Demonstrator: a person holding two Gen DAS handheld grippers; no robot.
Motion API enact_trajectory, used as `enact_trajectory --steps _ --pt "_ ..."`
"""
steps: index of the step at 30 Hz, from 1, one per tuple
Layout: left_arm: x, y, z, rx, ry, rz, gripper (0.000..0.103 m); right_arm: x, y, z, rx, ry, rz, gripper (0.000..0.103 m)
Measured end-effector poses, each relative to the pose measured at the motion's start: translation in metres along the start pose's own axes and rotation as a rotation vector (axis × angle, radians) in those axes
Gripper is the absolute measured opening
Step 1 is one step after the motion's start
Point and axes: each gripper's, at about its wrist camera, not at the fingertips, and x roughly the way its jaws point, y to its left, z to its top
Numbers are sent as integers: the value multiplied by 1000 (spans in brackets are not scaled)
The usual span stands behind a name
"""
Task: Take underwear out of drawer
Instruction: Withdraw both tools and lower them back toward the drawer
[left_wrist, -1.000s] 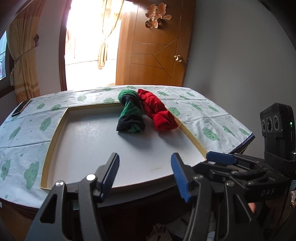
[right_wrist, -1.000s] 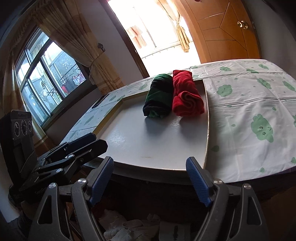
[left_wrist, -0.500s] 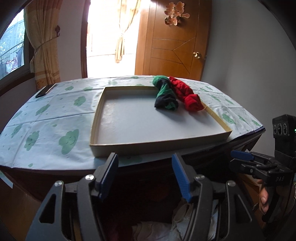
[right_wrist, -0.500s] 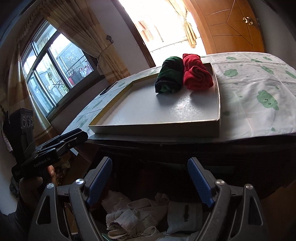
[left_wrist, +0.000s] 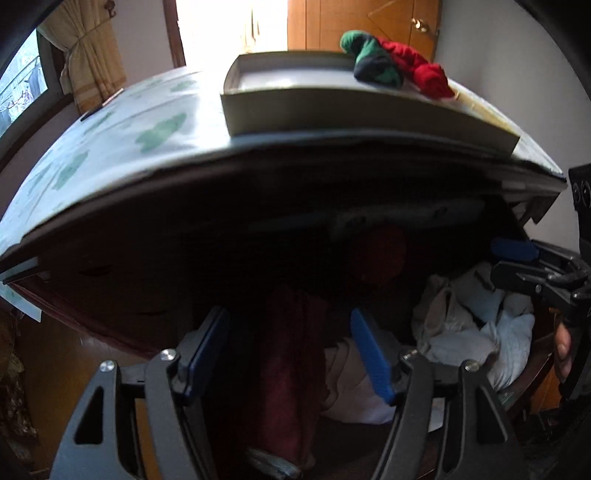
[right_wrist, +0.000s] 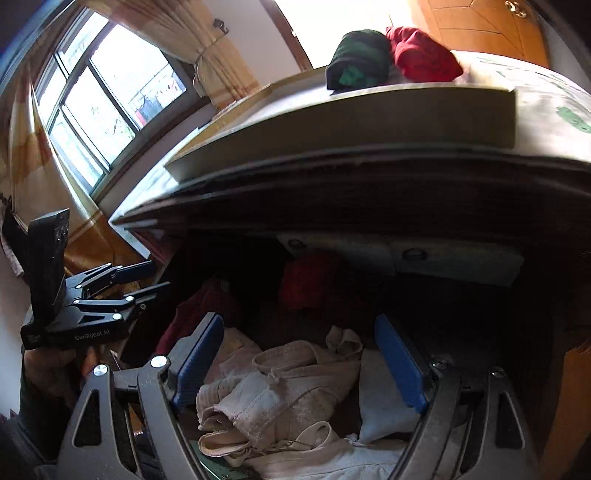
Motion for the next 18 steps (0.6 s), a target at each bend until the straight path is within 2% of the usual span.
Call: enact_trajectory --steps 3,8,13,15,18 --pt "16 1 -5 -3 89 -1 69 10 -1 -1 0 38 -8 85" --pt "31 0 -8 3 166 -1 69 19 -5 -1 28 92 -12 86" --pt "45 -2 -10 15 213 -4 69 34 -12 -1 70 182 -62 87" --pt "48 -3 -10 14 225 -20 67 33 -13 -1 72 176 -57 87" --pt "53 -4 -8 36 230 0 61 32 -15 -4 75 172 -53 88"
